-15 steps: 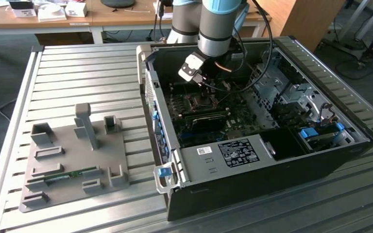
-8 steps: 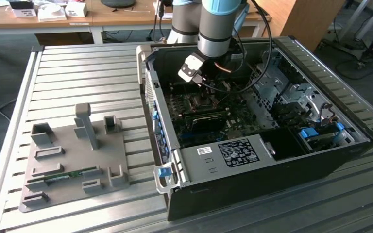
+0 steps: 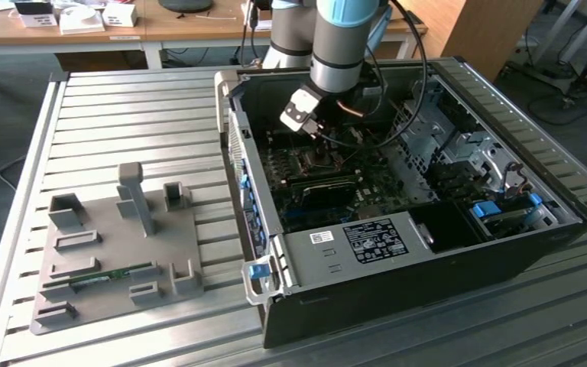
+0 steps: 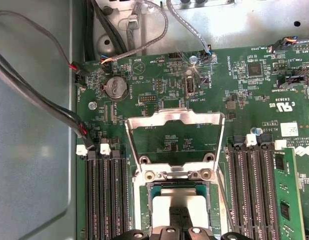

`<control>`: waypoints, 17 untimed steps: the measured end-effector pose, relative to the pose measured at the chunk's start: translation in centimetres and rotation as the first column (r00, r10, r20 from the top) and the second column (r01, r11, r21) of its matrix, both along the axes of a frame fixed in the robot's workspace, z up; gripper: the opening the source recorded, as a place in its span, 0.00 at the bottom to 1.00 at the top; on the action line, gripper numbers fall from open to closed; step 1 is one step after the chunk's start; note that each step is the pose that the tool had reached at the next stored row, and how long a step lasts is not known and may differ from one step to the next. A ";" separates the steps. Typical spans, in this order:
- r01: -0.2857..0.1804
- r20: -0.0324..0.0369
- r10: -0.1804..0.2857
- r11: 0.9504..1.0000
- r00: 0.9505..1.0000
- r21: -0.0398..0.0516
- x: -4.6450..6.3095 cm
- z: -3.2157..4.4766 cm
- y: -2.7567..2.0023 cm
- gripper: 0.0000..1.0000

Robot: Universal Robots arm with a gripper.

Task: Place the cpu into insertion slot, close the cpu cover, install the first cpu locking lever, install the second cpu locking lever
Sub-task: 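Place the cpu into insertion slot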

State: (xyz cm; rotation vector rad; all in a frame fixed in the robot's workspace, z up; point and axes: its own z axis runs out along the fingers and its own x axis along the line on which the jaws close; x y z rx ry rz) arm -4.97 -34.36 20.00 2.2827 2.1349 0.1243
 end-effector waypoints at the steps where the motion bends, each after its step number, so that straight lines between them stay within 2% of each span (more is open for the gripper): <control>1: 0.000 0.000 0.000 1.000 1.000 -0.001 0.0 -0.05 -0.01 0.11; 17: 0.000 0.000 0.000 1.000 1.000 0.000 0.0 -0.16 0.00 0.11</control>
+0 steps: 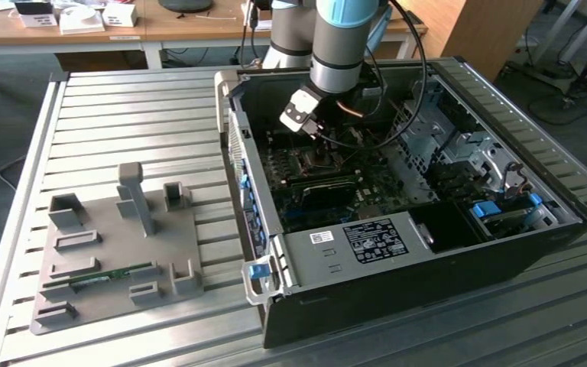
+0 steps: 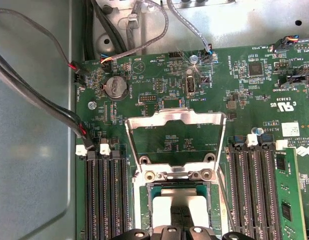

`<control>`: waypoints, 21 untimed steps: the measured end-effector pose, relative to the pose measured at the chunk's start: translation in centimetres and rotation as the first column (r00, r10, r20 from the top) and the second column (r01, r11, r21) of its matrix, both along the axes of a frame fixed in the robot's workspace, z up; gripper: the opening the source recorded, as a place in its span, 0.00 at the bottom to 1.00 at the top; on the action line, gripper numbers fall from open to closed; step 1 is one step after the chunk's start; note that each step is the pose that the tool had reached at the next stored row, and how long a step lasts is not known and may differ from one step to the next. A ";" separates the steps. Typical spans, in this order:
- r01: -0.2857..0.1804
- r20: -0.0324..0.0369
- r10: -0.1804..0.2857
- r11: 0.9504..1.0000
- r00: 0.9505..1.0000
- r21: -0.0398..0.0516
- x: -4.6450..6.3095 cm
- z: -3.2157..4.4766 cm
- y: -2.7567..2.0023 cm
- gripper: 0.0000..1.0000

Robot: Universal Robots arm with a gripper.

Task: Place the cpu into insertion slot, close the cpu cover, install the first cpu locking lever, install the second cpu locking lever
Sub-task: 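Place the cpu into insertion slot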

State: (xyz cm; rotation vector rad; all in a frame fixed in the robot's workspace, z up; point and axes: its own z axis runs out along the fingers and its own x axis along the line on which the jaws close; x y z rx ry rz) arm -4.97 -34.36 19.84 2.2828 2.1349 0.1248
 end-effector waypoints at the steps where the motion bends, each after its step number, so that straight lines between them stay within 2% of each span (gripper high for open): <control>1: 0.000 0.000 0.000 1.000 1.000 0.000 0.0 0.00 0.00 0.11; 13: 0.000 0.000 0.000 1.000 1.000 0.001 0.0 0.04 0.01 0.11; 21: 0.000 0.000 0.000 1.000 1.000 0.000 0.0 0.99 0.00 0.11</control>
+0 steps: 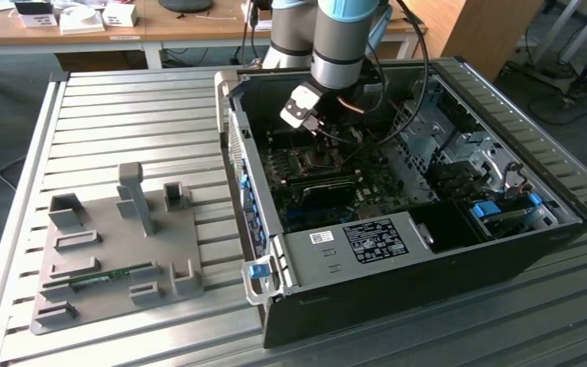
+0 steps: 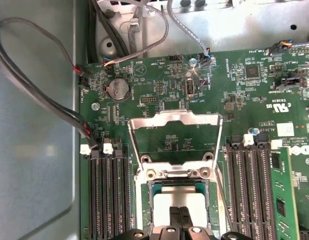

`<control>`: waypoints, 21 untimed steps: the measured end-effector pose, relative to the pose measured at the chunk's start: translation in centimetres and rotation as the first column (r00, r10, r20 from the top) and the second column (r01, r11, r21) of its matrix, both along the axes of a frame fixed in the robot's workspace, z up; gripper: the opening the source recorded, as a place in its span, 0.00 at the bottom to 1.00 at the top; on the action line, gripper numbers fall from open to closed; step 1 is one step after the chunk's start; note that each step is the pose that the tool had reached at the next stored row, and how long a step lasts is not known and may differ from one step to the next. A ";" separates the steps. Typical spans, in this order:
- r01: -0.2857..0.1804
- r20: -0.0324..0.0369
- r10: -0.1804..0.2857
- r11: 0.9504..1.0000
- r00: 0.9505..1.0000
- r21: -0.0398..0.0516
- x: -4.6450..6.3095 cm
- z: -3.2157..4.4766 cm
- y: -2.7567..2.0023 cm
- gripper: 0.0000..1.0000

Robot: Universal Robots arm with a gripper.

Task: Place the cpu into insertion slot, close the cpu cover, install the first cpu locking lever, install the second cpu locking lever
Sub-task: 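Place the cpu into insertion slot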

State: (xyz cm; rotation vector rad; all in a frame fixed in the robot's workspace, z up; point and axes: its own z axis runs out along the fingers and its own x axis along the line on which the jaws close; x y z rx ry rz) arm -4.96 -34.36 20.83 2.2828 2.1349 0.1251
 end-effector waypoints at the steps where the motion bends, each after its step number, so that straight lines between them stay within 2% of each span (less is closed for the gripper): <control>1: 0.000 0.000 0.000 1.000 1.000 0.000 0.0 0.17 0.00 0.11; 9: 0.000 0.000 0.000 1.000 1.000 0.000 0.0 1.43 0.00 0.11; 21: 0.000 0.000 0.000 1.000 1.000 0.000 0.0 1.66 0.00 0.11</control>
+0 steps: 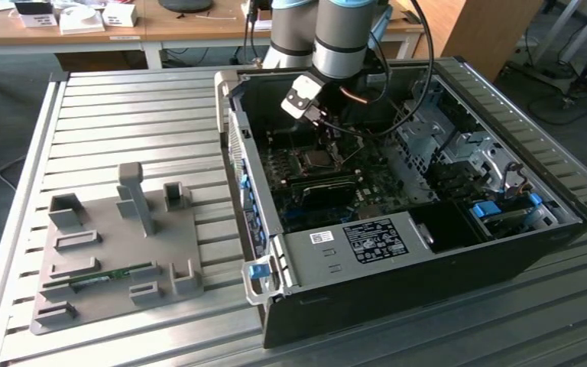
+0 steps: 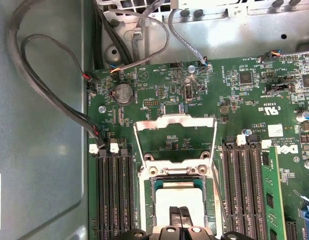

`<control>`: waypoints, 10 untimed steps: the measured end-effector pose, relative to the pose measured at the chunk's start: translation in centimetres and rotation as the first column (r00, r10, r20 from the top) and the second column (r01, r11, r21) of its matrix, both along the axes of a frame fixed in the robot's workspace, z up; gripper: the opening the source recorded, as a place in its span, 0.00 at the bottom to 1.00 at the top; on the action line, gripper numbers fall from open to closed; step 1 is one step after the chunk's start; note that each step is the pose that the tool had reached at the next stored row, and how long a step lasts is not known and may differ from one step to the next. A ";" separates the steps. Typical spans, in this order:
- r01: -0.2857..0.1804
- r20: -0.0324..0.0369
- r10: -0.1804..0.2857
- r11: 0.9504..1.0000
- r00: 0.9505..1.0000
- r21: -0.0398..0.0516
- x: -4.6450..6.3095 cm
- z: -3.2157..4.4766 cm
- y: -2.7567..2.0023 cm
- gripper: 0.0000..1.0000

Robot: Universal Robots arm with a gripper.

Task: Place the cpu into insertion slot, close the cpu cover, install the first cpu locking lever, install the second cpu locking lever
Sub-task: 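Place the cpu into insertion slot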

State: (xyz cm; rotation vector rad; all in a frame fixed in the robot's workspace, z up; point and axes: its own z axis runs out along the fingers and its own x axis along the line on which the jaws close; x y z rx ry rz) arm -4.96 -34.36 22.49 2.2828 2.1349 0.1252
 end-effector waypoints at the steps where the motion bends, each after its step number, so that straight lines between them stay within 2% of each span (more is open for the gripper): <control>1: 0.000 0.000 0.000 1.000 1.000 0.000 0.0 0.00 0.00 0.11; 10: 0.000 0.000 0.000 1.000 1.000 0.000 0.0 0.29 0.00 0.11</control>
